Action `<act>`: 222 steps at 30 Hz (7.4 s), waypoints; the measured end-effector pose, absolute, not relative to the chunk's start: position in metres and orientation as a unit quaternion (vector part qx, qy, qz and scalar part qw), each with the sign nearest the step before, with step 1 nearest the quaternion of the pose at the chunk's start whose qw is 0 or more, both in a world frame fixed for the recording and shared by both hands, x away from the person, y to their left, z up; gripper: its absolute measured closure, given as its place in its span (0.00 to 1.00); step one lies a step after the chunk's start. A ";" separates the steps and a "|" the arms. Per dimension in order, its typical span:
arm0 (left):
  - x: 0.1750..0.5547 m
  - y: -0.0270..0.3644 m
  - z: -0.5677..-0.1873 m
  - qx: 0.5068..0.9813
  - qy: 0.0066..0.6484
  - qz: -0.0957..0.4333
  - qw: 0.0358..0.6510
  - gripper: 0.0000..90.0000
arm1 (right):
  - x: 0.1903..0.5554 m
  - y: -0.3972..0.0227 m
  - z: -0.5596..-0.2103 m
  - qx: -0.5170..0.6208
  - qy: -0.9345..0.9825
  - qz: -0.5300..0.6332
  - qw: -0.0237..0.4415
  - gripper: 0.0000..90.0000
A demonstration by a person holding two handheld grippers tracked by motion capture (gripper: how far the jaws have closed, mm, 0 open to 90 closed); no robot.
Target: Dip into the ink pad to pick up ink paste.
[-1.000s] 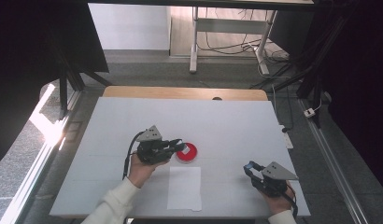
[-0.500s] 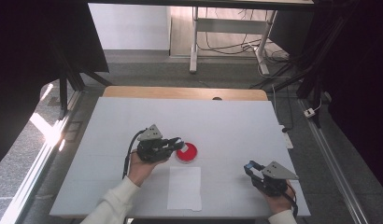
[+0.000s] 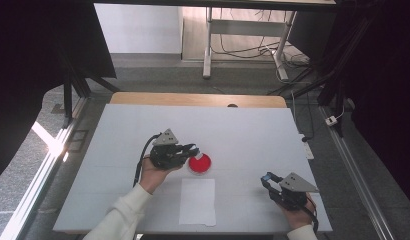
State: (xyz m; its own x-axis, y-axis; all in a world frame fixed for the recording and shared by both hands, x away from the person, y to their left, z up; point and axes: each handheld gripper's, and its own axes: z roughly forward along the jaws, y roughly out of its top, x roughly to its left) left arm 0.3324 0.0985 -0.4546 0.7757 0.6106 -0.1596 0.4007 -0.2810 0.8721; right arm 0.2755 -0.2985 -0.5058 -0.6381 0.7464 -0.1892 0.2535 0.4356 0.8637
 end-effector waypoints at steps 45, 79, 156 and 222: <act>0.363 0.083 -0.484 0.854 0.322 0.092 0.398 0.84 | 0.276 -0.299 -0.507 0.315 0.801 0.421 0.287 0.72; 0.365 0.073 -0.493 0.865 0.319 0.094 0.375 0.84 | 0.276 -0.299 -0.508 0.314 0.803 0.416 0.288 0.72; 0.369 0.075 -0.487 0.855 0.326 0.115 0.387 0.84 | 0.275 -0.296 -0.508 0.309 0.804 0.419 0.286 0.72; 0.371 0.070 -0.500 0.861 0.327 0.111 0.375 0.85 | 0.274 -0.294 -0.509 0.306 0.807 0.417 0.285 0.72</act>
